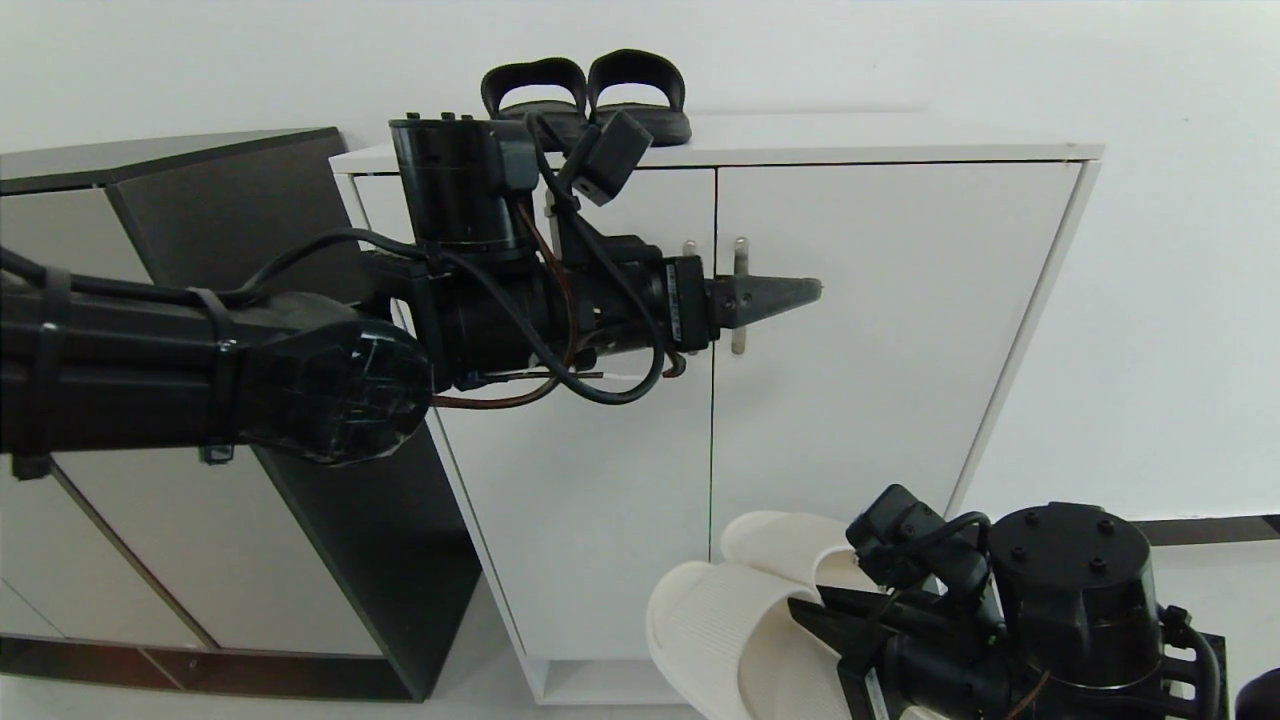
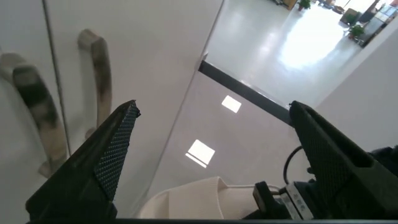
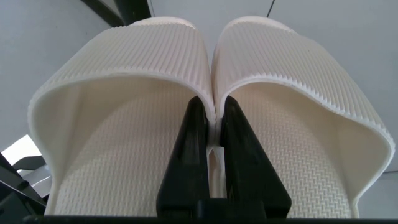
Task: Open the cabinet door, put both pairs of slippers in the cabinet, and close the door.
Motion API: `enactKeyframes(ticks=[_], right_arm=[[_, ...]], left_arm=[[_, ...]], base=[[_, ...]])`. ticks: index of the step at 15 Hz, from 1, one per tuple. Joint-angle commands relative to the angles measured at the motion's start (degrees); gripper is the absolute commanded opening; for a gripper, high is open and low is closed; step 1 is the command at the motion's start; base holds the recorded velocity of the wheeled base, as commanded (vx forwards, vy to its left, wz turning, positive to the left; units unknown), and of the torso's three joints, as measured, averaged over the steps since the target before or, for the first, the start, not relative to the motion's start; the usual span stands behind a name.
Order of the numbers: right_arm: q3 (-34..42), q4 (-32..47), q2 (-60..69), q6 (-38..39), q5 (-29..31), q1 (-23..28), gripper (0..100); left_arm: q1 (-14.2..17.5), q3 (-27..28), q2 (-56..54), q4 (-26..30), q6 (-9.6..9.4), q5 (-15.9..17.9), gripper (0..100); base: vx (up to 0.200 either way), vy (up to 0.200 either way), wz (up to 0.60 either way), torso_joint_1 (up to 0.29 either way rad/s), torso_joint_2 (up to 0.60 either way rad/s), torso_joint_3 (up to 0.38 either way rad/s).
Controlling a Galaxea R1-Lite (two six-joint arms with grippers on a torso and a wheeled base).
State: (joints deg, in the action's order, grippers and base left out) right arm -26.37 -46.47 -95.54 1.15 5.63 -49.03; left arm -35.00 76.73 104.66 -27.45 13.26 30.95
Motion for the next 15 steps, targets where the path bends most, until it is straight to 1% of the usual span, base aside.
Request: enactKeyframes(ticks=[1,4,9,15], right_arm=[[0.0,0.0,-0.2,0.0,0.1,0.0,0],[0.0,0.0,-0.2,0.0,0.0,0.0,0],[0.1,0.0,-0.8,0.0,0.0,0.0,0],[0.7,0.0,-0.6,0.0,-1.6,0.0,0]], left_arm=[[0.0,1.6,1.9,-0.1,0.01,-1.2,100],[0.2,3.6,4.1,-0.1,0.01,-4.1,100],[0.6,6.2,7.1,-0.1,0.01,-7.5,100],[0.4,7.6,8.7,-0.1,-0.08,-7.5,100]], base=[[0.000,0.000,0.00,0.000,0.00,0.000],[0.000,0.000,0.00,0.000,0.00,0.000],[0.000,0.000,0.00,0.000,0.00,0.000],[0.000,0.000,0.00,0.000,0.00,0.000]])
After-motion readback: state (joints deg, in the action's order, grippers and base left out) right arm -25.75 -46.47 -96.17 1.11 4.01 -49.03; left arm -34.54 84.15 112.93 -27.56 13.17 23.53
